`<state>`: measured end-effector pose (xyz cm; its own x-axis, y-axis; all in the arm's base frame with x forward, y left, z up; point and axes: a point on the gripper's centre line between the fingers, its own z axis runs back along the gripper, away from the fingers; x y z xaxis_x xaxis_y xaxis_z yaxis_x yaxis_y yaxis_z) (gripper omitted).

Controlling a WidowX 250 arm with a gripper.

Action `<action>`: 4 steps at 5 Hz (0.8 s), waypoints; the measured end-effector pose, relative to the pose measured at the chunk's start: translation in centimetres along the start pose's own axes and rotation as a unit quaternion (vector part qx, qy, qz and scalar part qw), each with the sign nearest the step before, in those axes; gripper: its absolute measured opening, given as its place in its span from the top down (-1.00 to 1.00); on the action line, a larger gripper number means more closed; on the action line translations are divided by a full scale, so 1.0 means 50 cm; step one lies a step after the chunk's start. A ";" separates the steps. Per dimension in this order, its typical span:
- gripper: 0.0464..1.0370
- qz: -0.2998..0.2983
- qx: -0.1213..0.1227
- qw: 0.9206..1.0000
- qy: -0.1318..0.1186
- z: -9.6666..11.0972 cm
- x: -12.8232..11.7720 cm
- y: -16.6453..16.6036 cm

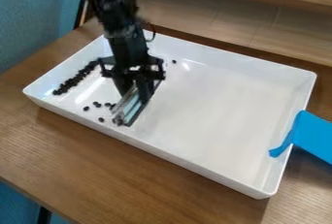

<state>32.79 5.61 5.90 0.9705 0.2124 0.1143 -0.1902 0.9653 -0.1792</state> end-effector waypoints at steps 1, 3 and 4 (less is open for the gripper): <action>0.31 -0.003 0.016 1.000 -0.016 -0.031 -0.006 0.015; 0.31 -0.013 0.028 0.999 -0.027 -0.051 0.012 0.031; 0.31 -0.012 0.030 0.999 -0.018 -0.047 0.024 0.048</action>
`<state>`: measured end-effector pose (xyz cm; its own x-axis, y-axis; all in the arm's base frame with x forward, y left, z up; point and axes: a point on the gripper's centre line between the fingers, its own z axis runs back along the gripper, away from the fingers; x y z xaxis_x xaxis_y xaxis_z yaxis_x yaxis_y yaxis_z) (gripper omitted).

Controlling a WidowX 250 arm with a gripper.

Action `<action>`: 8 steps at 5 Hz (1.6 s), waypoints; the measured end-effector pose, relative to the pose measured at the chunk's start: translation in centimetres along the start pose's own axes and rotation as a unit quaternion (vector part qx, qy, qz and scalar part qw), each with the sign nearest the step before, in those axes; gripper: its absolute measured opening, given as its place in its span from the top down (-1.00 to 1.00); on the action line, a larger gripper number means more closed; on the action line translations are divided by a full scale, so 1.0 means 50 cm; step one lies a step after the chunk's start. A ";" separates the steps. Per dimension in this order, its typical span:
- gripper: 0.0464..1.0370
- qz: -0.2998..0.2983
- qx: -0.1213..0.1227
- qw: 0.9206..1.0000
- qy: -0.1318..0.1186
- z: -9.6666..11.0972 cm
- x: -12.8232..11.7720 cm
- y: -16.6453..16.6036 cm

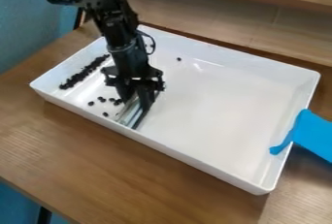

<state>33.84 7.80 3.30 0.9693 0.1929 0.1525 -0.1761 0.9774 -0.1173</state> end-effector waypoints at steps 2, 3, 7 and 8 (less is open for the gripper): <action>0.31 -0.010 0.020 1.000 0.007 0.024 0.000 0.093; 0.31 -0.029 0.026 0.999 0.006 0.029 -0.004 0.120; 0.31 -0.042 0.068 0.996 -0.027 0.034 0.033 0.220; 0.31 -0.047 0.076 0.996 -0.023 0.038 0.034 0.229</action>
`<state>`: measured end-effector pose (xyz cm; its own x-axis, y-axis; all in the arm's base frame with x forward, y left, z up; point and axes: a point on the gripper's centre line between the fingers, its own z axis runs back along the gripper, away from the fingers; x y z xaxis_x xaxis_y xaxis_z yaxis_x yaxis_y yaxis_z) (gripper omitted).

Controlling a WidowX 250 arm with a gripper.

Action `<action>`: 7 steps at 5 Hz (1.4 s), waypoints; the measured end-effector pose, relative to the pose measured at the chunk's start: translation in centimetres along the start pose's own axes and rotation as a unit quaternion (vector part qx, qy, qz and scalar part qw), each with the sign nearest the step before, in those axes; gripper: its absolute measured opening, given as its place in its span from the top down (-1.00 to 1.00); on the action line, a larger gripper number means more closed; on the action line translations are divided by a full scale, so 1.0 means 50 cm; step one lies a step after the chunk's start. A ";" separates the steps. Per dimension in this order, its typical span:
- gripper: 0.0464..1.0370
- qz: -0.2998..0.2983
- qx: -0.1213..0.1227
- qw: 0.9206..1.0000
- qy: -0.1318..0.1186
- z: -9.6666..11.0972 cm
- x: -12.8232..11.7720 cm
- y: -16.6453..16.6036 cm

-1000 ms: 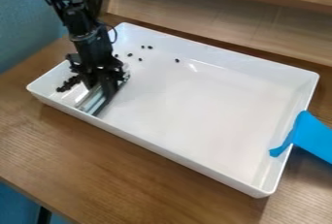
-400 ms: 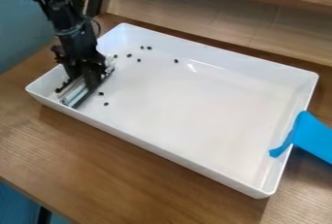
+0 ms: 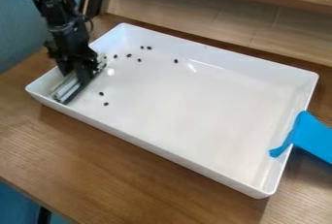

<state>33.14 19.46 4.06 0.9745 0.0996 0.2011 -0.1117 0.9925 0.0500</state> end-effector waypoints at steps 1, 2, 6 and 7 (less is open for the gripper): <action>0.31 0.011 -0.022 1.000 0.017 0.012 0.001 -0.009; 0.31 0.030 -0.060 0.997 0.039 0.029 0.002 -0.041; 0.31 0.041 -0.083 0.995 0.040 0.077 0.128 -0.316; 0.31 0.038 -0.075 0.996 0.038 0.062 0.140 -0.354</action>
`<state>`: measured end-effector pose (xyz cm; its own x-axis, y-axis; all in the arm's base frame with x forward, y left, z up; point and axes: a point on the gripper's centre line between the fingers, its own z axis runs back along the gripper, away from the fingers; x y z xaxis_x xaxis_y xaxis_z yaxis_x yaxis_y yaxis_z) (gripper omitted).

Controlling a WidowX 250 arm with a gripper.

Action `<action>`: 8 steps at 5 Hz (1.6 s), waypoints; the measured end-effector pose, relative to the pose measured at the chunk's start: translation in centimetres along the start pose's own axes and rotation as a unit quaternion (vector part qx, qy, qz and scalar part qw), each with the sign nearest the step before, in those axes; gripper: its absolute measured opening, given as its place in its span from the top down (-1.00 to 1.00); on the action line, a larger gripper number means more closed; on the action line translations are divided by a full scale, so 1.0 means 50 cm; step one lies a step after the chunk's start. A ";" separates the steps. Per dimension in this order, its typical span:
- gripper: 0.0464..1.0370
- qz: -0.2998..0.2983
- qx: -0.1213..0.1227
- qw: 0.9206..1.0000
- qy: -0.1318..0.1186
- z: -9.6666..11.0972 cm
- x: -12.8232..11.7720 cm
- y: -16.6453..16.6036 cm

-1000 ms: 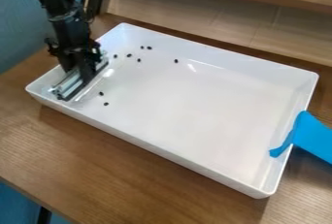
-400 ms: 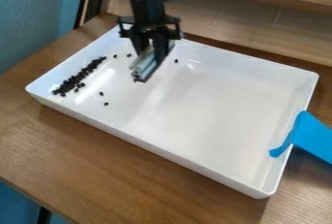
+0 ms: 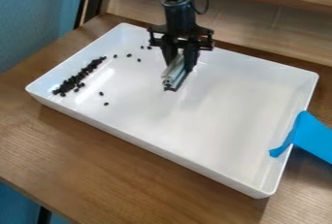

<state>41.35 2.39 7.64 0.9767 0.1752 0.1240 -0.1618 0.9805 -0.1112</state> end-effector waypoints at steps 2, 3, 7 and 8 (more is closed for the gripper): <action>0.31 0.019 0.029 0.999 -0.007 -0.061 0.024 0.001; 0.31 0.022 0.039 0.999 -0.006 -0.075 0.039 0.009; 0.31 0.056 0.036 0.998 -0.003 -0.051 0.073 0.162; 0.31 0.053 0.044 0.998 -0.012 -0.067 0.067 0.186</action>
<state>43.57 11.79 3.71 0.9498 0.2801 0.1392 -0.2773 0.9600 -0.0390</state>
